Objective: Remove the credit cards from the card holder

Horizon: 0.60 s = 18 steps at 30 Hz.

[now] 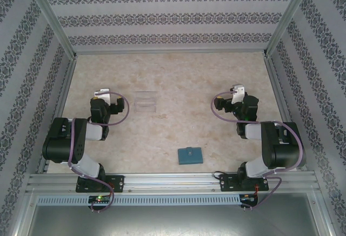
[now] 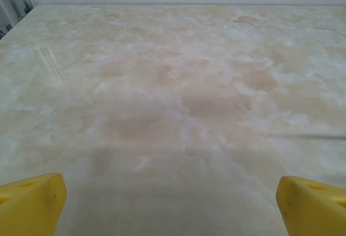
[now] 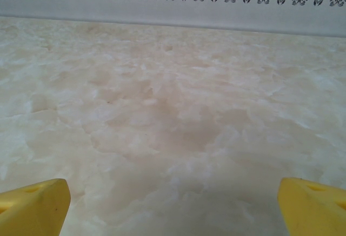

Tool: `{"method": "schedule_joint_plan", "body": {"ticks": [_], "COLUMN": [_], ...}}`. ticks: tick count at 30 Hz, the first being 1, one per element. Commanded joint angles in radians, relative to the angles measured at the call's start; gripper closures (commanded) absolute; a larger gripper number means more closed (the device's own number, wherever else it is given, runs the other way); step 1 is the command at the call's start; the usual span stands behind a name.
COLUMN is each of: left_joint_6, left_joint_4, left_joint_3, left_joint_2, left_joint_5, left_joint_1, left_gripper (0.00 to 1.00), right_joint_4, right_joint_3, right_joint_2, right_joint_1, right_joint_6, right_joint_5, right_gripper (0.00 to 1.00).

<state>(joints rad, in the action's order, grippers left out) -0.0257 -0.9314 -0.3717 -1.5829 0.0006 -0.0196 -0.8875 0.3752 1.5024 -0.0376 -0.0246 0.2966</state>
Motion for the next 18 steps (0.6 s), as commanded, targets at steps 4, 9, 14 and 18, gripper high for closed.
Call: {"method": "schedule_joint_plan", "body": {"ticks": [4, 9, 14, 18], "left_joint_6": [0.019, 0.019, 0.024, 0.013], "left_joint_4": [0.003, 0.003, -0.001, 0.139], "left_joint_3": [-0.018, -0.018, -0.016, -0.06], "left_joint_2": [-0.001, -0.001, 0.003, 0.07], "left_joint_5": [0.018, 0.018, 0.006, -0.063], "left_joint_1": [0.008, 0.009, 0.012, 0.023], "left_gripper": [0.0, 0.0, 0.0, 0.0], "right_joint_4": [-0.001, 0.014, 0.172, 0.3], "right_joint_3": [0.012, 0.019, 0.071, 0.128], "right_joint_2": [0.006, 0.001, -0.059, -0.09], "right_joint_1": [0.003, 0.013, 0.015, 0.021], "right_joint_6": [0.045, 0.047, 0.051, 0.051], "right_joint_5": [-0.139, -0.178, -0.2, -0.209], "right_gripper": [0.02, 0.02, 0.02, 0.02]}}
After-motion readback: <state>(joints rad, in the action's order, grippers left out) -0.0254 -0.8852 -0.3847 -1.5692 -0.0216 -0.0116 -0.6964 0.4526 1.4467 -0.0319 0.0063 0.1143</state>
